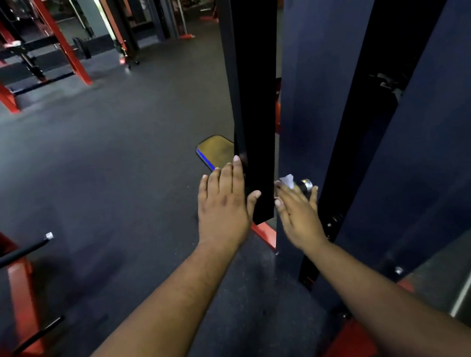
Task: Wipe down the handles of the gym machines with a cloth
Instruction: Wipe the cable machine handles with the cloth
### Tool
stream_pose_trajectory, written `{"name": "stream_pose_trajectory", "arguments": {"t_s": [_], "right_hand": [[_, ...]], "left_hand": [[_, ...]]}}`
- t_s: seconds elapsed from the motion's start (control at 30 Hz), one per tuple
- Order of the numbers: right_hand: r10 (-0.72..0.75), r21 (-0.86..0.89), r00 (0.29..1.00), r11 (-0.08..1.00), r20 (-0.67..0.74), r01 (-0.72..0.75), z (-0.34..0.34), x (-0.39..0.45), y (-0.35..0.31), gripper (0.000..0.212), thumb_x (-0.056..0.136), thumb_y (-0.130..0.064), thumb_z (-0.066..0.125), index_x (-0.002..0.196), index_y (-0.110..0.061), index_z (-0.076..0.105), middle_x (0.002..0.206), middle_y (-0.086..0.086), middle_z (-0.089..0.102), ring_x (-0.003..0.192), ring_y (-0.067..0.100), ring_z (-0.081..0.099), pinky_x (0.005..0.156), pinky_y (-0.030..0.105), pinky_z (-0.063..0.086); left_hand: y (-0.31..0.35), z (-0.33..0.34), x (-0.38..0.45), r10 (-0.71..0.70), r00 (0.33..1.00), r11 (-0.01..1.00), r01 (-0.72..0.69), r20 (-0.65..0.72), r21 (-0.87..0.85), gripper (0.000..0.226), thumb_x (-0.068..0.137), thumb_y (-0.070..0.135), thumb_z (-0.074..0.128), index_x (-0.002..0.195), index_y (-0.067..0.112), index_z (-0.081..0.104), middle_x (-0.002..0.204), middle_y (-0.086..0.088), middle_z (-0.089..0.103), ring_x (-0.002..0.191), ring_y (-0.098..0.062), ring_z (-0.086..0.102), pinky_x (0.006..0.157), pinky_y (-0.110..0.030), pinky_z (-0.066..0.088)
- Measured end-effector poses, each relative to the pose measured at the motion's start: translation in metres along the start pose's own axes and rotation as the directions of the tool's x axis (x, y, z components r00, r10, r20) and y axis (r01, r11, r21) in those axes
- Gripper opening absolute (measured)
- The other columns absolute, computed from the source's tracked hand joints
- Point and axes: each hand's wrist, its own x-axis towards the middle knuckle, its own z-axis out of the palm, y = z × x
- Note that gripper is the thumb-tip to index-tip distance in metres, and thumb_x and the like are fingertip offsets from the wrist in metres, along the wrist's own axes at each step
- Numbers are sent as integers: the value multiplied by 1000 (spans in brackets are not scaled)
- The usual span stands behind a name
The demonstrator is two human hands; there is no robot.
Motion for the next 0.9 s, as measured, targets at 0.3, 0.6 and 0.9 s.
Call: {"name": "stream_pose_trajectory", "arguments": {"t_s": [0.3, 0.6, 0.9], "right_hand": [[328, -64, 931, 938, -161, -342, -4, 3, 61, 34, 110, -32, 36, 133, -17, 55, 130, 6, 65, 127, 21, 56, 122, 58, 21], [743, 907, 522, -318, 420, -276, 28, 18, -16, 14, 107, -18, 50, 108, -22, 63, 109, 5, 71, 108, 28, 68, 88, 42, 57], [621, 870, 777, 325, 100, -372, -12, -18, -39, 26, 107, -11, 47, 107, 4, 68, 87, 0, 75, 79, 9, 69, 74, 16, 49]], "left_hand": [[7, -1, 0, -20, 1000, 1000, 20, 1, 18, 74, 103, 54, 47, 160, 9, 29, 143, -11, 51, 133, -31, 47, 121, -49, 29], [8, 2, 1, -20, 1000, 1000, 20, -20, 12, 73, 105, 54, 46, 160, 8, 30, 143, -12, 51, 133, -32, 46, 121, -50, 28], [2, 3, 3, -7, 999, 999, 9, -38, 34, 73, 104, 54, 46, 159, 7, 32, 141, -12, 52, 131, -33, 48, 120, -51, 31]]}}
